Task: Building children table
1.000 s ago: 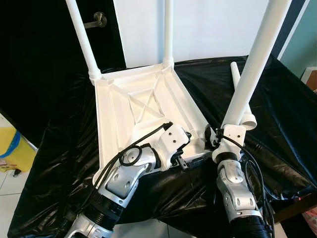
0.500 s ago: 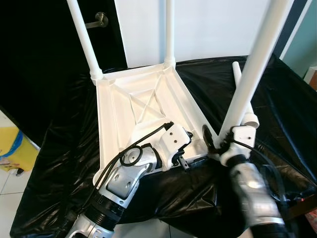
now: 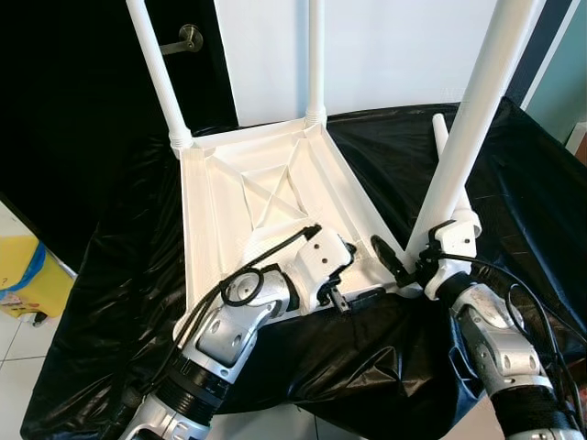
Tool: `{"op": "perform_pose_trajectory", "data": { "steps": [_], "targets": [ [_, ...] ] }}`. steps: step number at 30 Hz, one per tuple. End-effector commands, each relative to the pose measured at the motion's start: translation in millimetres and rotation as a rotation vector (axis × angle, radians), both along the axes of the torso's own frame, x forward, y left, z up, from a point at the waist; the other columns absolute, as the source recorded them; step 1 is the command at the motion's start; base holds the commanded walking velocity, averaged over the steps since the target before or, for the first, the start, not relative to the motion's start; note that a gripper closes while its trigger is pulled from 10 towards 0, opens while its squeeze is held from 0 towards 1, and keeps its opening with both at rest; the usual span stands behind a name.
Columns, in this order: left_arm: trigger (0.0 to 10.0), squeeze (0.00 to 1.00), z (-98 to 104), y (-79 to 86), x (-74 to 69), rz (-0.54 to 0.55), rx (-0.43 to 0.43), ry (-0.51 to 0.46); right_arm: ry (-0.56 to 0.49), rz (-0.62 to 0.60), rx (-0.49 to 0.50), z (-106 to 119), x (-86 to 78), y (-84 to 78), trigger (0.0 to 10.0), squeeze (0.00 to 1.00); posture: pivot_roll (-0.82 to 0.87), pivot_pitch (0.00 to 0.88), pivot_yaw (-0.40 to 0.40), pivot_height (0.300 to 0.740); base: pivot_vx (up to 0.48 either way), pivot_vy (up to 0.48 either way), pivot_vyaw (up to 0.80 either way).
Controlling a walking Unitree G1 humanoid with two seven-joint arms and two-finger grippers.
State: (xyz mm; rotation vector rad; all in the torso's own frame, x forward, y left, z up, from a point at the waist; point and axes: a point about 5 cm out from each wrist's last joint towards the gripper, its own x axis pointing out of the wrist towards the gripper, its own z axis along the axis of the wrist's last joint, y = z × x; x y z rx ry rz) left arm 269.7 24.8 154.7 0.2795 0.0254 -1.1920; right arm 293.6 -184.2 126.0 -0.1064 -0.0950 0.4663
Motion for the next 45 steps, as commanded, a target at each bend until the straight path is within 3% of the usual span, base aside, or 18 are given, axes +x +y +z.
{"op": "perform_pose_trajectory", "data": {
  "steps": [1,3,4,6,7,8,20,21,37,39,41,45],
  "targets": [
    [10.0,0.0,-0.7,-0.5,0.8,-0.008,0.009,0.004,0.008,0.03,-0.009,-0.7,1.6,4.6,10.0,0.0,-0.16,0.0,0.047,0.74,0.0,0.0,0.0],
    [10.0,0.0,-0.8,-0.5,0.7,-0.007,0.01,0.004,0.017,0.054,-0.022,-1.4,2.3,3.8,10.0,0.0,-0.16,0.0,0.045,0.74,0.0,0.0,0.0],
    [10.0,0.0,-1.4,-0.5,0.2,-0.007,0.01,0.006,0.025,0.07,-0.033,-2.7,2.3,2.7,7.9,0.0,-0.16,0.0,0.043,0.74,0.0,0.0,0.0],
    [10.0,0.0,-1.4,-0.5,0.2,-0.007,0.01,0.006,0.025,0.07,-0.033,-2.7,2.3,2.7,7.9,0.0,-0.16,0.0,0.043,0.74,0.0,0.0,0.0],
    [10.0,0.0,-2.7,-0.3,-0.6,-0.005,0.011,0.01,0.034,0.081,-0.041,-4.9,2.0,1.0,7.2,0.0,-0.16,0.0,0.041,0.74,0.0,0.0,0.0],
    [10.0,0.0,-5.9,0.2,-1.2,-0.001,0.018,0.015,0.042,0.088,-0.05,-7.9,0.8,-0.3,0.0,0.0,-0.15,0.0,0.038,0.74,0.0,0.0,0.0],
    [10.0,0.0,-19.9,3.6,-2.7,0.022,0.042,0.05,0.093,0.06,-0.03,-21.9,-3.8,-3.3,0.0,0.0,-0.15,0.0,0.035,0.74,0.0,0.0,0.0],
    [10.0,0.0,-22.3,4.1,-2.7,0.026,0.052,0.051,0.097,0.05,-0.027,-23.4,-4.6,-3.4,10.0,0.0,-0.15,0.0,0.035,0.74,0.0,0.0,0.0],
    [10.0,0.0,-24.8,4.8,-2.1,0.031,0.065,0.047,0.118,-0.171,0.019,-33.7,-8.6,3.7,10.0,0.0,-0.16,0.0,0.034,0.74,0.0,0.0,0.0],
    [10.0,0.0,-24.3,4.1,-2.5,0.029,0.061,0.048,0.127,-0.238,0.043,-36.5,-10.6,9.7,10.0,0.0,-0.16,0.0,0.034,0.74,0.0,0.0,0.0],
    [10.0,0.0,-23.7,3.0,-2.2,0.026,0.058,0.047,0.149,-0.331,0.086,-42.0,-14.7,25.6,10.0,0.0,-0.16,0.0,0.033,0.74,0.0,0.0,0.0],
    [10.0,0.0,-23.0,3.9,-0.8,0.025,0.058,0.042,0.164,-0.388,0.112,-44.4,-15.6,39.1,10.0,0.0,-0.15,0.0,0.035,0.74,0.0,0.0,0.0]
  ]
}}
